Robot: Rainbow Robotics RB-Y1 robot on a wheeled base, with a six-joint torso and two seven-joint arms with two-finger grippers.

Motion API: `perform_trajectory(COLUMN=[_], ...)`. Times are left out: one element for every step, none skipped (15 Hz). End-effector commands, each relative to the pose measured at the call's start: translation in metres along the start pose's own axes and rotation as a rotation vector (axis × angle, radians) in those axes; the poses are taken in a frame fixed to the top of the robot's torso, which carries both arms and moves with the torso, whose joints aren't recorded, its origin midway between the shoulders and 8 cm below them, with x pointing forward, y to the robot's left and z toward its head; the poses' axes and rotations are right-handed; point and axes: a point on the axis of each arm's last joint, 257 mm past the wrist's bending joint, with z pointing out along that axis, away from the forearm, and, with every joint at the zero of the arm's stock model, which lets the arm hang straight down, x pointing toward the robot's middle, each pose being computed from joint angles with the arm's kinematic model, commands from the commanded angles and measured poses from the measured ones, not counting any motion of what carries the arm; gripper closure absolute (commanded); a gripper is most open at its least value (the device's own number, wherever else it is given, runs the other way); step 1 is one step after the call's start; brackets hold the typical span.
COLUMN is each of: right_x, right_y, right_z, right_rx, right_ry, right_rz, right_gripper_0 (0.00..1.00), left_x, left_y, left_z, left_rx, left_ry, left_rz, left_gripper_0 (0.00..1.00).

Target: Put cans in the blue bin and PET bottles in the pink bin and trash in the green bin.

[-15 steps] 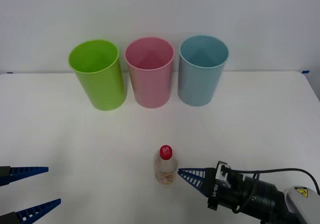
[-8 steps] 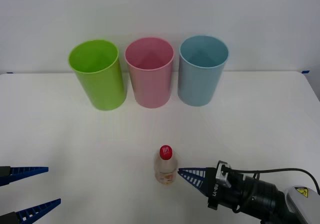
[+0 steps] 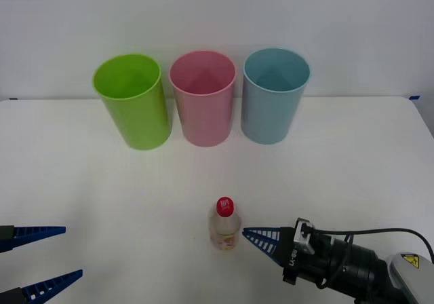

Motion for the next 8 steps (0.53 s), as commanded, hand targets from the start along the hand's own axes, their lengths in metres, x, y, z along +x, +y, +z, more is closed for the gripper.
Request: perform_trajectory(right_x=[0.0035, 0.0042, 0.0041, 0.0035, 0.0024, 0.0013, 0.0017, 0.0011], right_y=[0.0007, 0.0006, 0.001, 0.001, 0.0011, 0.0019, 0.0024, 0.003], right_z=[-0.0016, -0.0019, -0.0019, -0.0023, -0.0022, -0.0022, -0.0023, -0.0023], right_rx=[0.004, 0.006, 0.005, 0.004, 0.003, 0.0, -0.002, -0.004], right_ry=[-0.001, -0.002, -0.003, -0.005, -0.008, -0.012, -0.012, -0.014], right_rz=[0.023, 0.027, 0.025, 0.026, 0.024, 0.023, 0.023, 0.024], right_gripper_0=[0.69, 0.46, 0.11, 0.0, 0.0, 0.0, 0.0, 0.0], left_x=[0.0, 0.0, 0.0, 0.0, 0.0, 0.0, 0.0, 0.0], left_y=[0.0, 0.0, 0.0, 0.0, 0.0, 0.0, 0.0, 0.0], left_z=[0.0, 0.0, 0.0, 0.0, 0.0, 0.0, 0.0, 0.0], left_rx=[0.0, 0.0, 0.0, 0.0, 0.0, 0.0, 0.0, 0.0], left_ry=[0.0, 0.0, 0.0, 0.0, 0.0, 0.0, 0.0, 0.0], left_rz=[0.0, 0.0, 0.0, 0.0, 0.0, 0.0, 0.0, 0.0], left_gripper_0=[0.0, 0.0, 0.0, 0.0, 0.0, 0.0, 0.0, 0.0])
